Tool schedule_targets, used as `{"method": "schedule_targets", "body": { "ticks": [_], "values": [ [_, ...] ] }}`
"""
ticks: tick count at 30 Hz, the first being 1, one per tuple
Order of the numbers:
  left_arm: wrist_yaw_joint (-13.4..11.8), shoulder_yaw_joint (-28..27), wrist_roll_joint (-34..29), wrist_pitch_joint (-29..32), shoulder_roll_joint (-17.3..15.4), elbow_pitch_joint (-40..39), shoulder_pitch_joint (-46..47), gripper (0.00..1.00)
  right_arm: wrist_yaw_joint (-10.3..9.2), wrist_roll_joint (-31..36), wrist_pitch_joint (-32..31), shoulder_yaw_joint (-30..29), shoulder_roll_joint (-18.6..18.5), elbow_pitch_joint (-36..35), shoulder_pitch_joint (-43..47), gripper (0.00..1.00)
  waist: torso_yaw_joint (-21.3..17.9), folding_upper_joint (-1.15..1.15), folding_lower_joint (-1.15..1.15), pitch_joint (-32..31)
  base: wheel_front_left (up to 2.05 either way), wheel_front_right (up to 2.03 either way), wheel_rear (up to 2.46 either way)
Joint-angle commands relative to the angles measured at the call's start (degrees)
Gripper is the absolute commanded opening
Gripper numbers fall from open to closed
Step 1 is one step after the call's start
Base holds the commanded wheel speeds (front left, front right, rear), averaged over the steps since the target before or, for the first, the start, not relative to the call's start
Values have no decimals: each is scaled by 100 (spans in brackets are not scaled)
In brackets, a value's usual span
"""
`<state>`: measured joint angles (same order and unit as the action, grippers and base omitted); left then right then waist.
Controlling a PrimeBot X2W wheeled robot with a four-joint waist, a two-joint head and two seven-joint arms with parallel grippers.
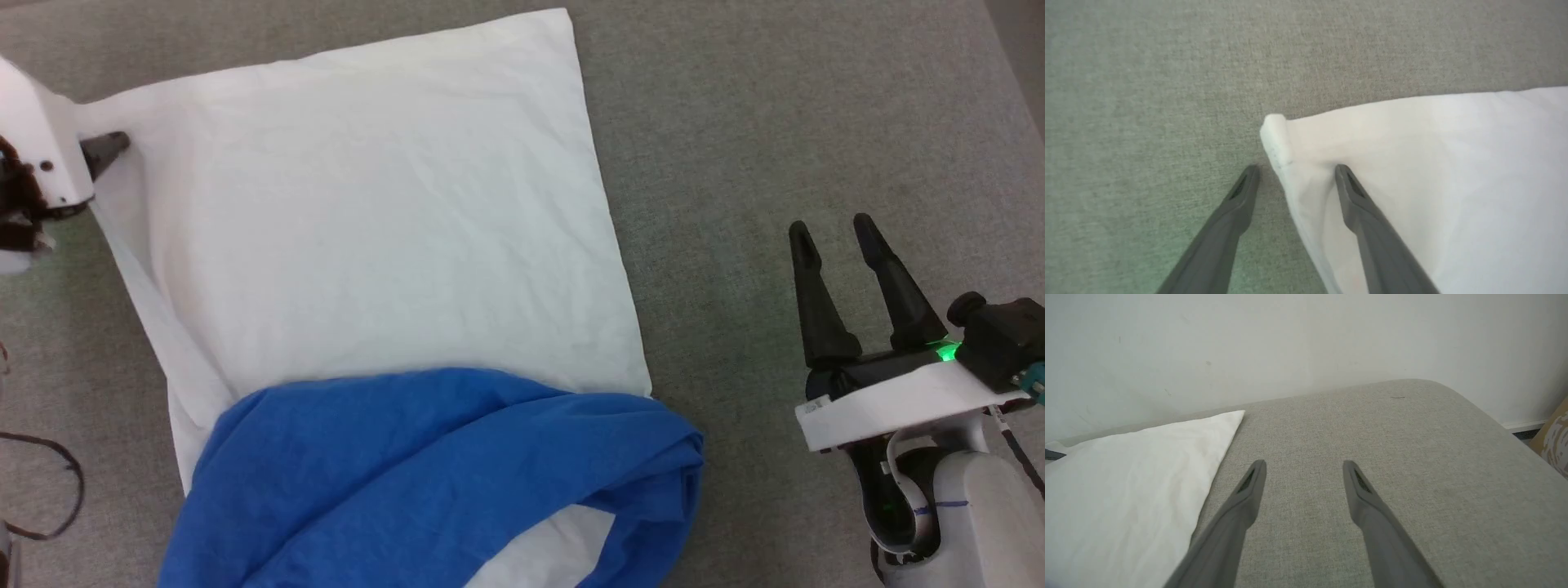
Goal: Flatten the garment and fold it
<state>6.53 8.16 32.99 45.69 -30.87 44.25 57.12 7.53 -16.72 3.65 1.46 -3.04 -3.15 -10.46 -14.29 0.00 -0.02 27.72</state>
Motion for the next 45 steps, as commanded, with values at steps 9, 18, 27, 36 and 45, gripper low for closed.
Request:
{"method": "schedule_targets", "body": {
  "ticks": [9,18,27,36,45],
  "values": [
    [19,331,30,147,346,63,-463,0,-4,3,-116,24,16,144,-346,100,44,0,2,19,0,0,0],
    [-183,413,-345,-1333,531,-177,-159,0,-4,-769,-1135,267,-442,1480,-2024,100,508,0,2,-157,0,0,0],
    [-59,726,-519,-2362,1067,-389,477,0,-4,-1468,-2280,792,-809,3721,-4307,100,1261,0,2,165,0,0,0],
    [37,1025,-465,-2757,1497,-394,964,0,-4,-1527,-3054,1180,-900,5492,-5643,100,1800,0,2,561,0,0,0],
    [82,1241,-254,-2735,1533,-167,1081,0,-4,-1579,-4595,1643,-786,6737,-5904,0,1859,0,2,566,0,0,0]
  ]
}}
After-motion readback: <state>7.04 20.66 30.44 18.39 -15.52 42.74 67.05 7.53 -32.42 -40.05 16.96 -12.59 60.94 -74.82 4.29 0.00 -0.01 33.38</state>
